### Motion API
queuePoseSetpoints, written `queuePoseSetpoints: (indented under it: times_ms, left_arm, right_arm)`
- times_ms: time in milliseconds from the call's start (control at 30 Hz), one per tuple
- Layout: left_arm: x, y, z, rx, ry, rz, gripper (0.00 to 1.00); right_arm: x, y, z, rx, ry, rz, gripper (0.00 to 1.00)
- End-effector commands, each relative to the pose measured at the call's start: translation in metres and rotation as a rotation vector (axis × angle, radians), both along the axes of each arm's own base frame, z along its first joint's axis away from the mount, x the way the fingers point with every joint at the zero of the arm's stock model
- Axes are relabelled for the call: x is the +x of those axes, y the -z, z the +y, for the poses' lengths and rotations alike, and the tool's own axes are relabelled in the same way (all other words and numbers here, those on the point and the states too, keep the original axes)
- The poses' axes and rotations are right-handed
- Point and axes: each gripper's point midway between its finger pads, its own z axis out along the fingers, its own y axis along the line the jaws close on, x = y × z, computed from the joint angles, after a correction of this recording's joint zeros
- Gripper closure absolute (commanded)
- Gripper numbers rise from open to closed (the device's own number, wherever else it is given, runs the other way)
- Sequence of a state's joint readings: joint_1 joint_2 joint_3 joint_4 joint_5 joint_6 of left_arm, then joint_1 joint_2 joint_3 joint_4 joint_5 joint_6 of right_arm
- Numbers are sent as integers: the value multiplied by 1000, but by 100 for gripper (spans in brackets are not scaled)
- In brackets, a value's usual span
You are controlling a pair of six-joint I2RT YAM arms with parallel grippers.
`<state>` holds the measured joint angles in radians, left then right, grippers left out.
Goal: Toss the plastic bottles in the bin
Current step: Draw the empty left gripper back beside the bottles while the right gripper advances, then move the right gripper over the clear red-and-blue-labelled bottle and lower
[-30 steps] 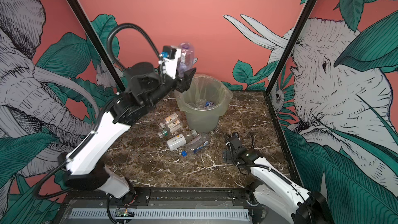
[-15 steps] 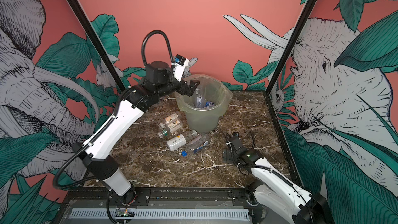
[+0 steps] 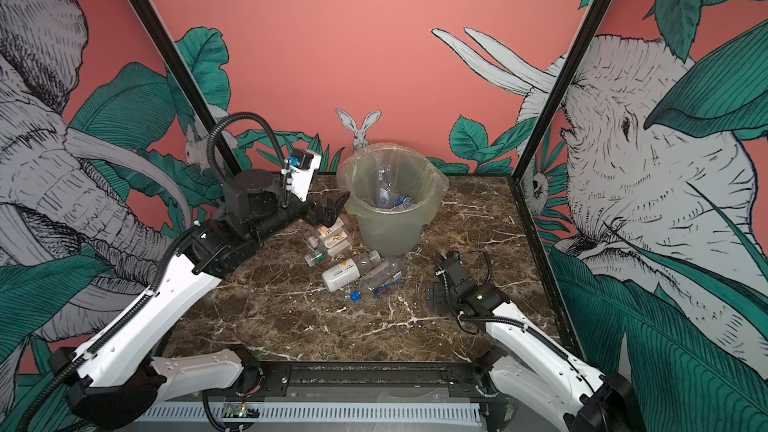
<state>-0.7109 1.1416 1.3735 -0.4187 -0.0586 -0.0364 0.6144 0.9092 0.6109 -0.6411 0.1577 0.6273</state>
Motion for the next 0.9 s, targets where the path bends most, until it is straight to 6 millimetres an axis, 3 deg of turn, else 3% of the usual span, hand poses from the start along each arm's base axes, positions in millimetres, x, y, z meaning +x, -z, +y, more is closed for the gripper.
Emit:
queuePoseSetpoints:
  times_ms: [0, 200, 433, 633, 867]
  left_arm:
    - [-14, 18, 26, -12, -69, 15, 0]
    - [-32, 97, 49, 21, -133, 151, 0]
    - [-52, 186, 64, 31, -167, 309, 0]
    - [-65, 233, 76, 55, -196, 377, 0]
    - [-72, 261, 93, 72, -255, 391, 0]
  right_arm:
    - [3, -17, 14, 47, -8, -17, 5]
    - [6, -24, 37, 73, -33, -24, 5]
    - [14, -32, 59, 101, -5, -36, 3]
    - [23, -35, 85, 125, 2, -13, 2]
    - [33, -31, 117, 133, -10, 21, 1]
